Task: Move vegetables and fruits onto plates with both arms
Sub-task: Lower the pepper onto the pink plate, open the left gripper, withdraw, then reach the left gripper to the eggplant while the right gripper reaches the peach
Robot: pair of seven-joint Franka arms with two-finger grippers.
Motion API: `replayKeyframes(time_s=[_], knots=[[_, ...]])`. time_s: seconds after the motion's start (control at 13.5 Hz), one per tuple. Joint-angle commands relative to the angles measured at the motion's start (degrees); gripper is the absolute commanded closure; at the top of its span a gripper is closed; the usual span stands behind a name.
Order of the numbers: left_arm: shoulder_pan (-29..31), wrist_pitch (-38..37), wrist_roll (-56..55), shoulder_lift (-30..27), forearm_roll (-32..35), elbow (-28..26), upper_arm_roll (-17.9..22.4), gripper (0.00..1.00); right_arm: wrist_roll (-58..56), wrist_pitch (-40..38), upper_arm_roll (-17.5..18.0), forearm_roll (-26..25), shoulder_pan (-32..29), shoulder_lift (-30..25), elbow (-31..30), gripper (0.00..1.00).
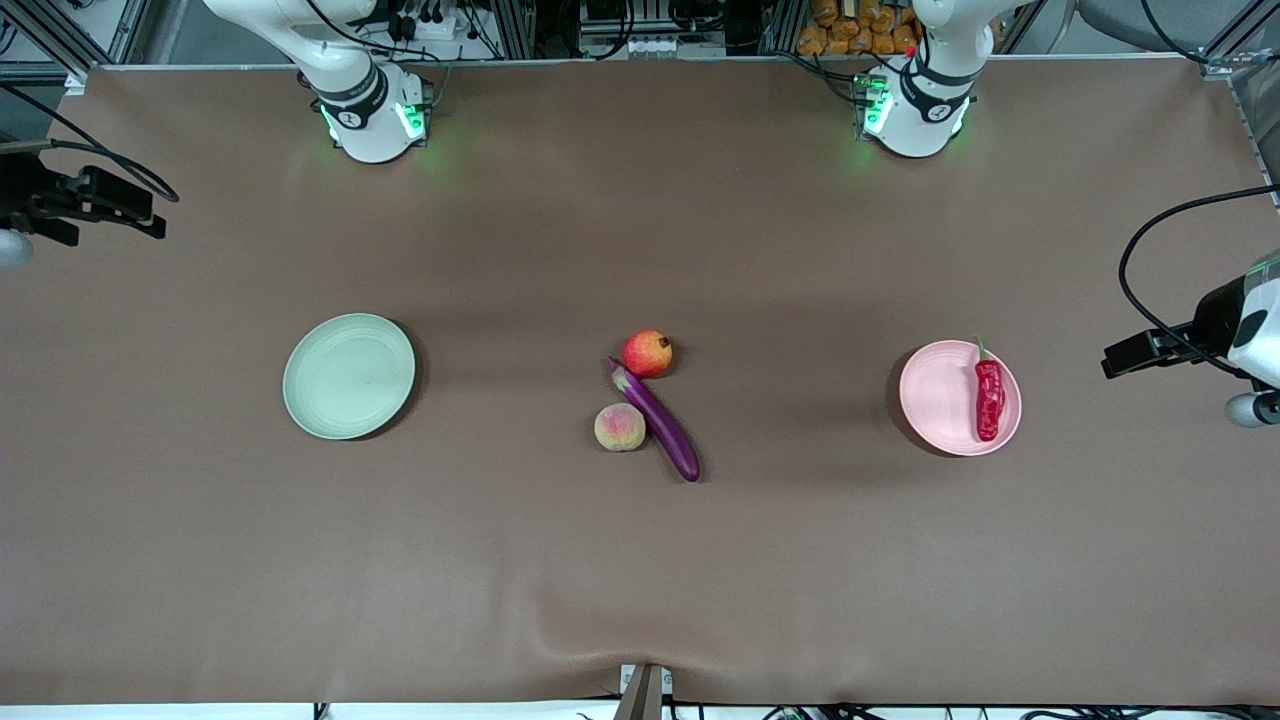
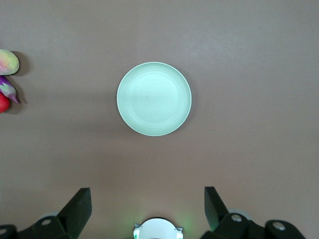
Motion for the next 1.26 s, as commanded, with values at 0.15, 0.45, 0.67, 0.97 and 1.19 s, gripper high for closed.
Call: replayKeyframes(time_s=[0.15,0.45,0.67,0.97,1.19], knots=[[-0.51,-0.99,-0.41,0.98,0.08,1.18,-3.71,0.00,-0.24,-0.03,0.18,-0.35,-0.32,5.86,0.89,0.00],[-7.62,5.57,-12.15,6.15,0.16,1.80,-4.87,0.00,0.45,4.96,0.45,0.52,1.60,10.27,0.89,0.00],[-15.44,11.39,-24.98,11.60,0.60,3.02,-4.44,0.00,7.88,13.31,0.53,1.14,6.17,15.79,0.89,0.00],[-23.53,18.50,-45.97,16.62,0.69,3.56,-3.83,0.00,28.80,26.83,0.45,8.51,11.88,22.31,0.89,0.00],[-31.86,19.92,-55.49,19.43,2.52,3.30,0.91,0.00,41.38,36.68,0.53,9.75,16.28,26.79,1.24,0.00]])
